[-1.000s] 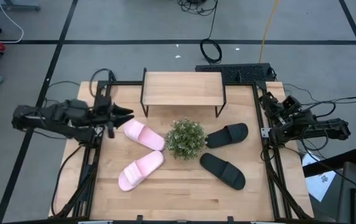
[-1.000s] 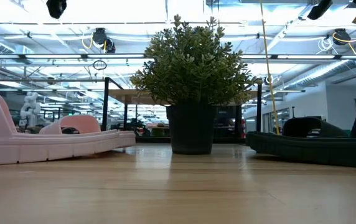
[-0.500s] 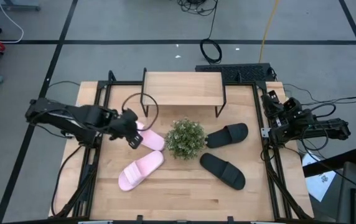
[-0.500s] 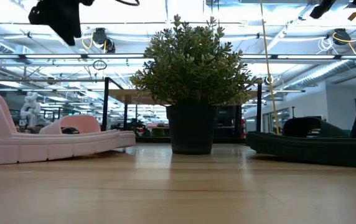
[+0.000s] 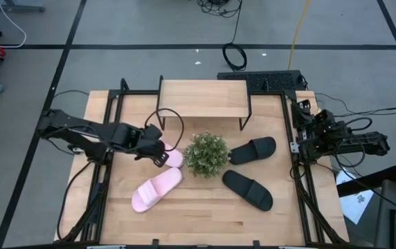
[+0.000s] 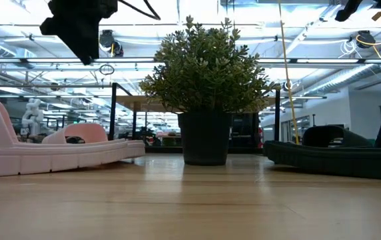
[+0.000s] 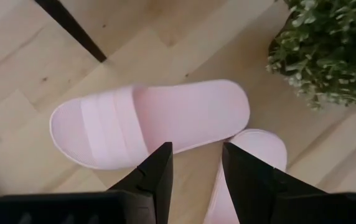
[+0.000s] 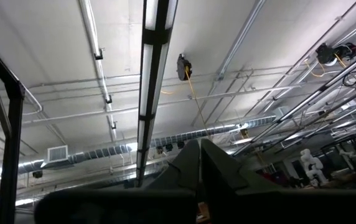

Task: Pick and place slides into the shelf
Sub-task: Put the top pink slipper on the shelf

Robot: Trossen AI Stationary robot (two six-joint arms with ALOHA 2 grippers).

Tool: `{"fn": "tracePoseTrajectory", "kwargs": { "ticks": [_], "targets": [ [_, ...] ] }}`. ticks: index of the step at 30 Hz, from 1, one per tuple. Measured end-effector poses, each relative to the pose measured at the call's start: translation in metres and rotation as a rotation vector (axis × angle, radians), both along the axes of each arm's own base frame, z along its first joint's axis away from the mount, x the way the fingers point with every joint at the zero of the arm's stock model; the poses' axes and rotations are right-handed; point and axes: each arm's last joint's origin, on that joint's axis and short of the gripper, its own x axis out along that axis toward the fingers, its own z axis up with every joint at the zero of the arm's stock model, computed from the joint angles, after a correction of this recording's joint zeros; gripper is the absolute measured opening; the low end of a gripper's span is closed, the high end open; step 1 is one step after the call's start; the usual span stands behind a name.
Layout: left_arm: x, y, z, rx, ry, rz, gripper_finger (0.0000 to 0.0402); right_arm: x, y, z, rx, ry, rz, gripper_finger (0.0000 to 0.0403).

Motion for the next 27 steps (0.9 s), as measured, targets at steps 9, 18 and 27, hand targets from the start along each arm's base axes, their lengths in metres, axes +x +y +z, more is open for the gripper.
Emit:
{"fn": "tracePoseTrajectory", "kwargs": {
  "ticks": [9,18,27],
  "targets": [
    [0.011,-0.002,-0.015,-0.003,0.05,0.09,0.0134,0.001,0.0,-0.001,-0.004,0.02,0.003,0.0009],
    [0.006,-0.001,-0.016,0.01,0.079,0.158,0.0134,0.002,0.0,-0.002,-0.008,0.031,0.006,0.001],
    [0.006,0.0,-0.018,0.022,0.064,0.18,0.0134,0.002,0.0,-0.002,-0.008,0.031,0.006,0.0054]
  ]
}}
